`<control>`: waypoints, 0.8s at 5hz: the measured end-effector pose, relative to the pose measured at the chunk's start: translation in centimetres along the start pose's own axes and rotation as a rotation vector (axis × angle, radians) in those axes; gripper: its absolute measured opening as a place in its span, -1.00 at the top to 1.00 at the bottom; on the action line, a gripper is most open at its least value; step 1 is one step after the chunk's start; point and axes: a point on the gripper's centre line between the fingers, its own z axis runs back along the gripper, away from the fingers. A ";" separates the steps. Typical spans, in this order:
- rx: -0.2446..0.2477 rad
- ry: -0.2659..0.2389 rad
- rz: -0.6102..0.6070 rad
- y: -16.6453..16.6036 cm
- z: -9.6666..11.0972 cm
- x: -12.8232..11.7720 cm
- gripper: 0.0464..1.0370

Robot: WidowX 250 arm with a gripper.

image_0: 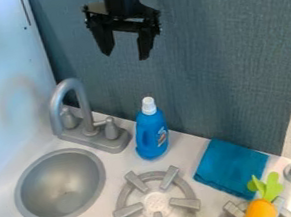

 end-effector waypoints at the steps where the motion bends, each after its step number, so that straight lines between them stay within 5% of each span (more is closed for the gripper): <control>1: 0.005 0.043 0.003 0.0 -1.4 -0.6 -0.94; 2: 0.034 0.102 -0.006 -1.1 -3.6 -3.3 -0.94; 4: -0.087 0.111 -0.083 -5.9 -3.5 -7.9 -0.94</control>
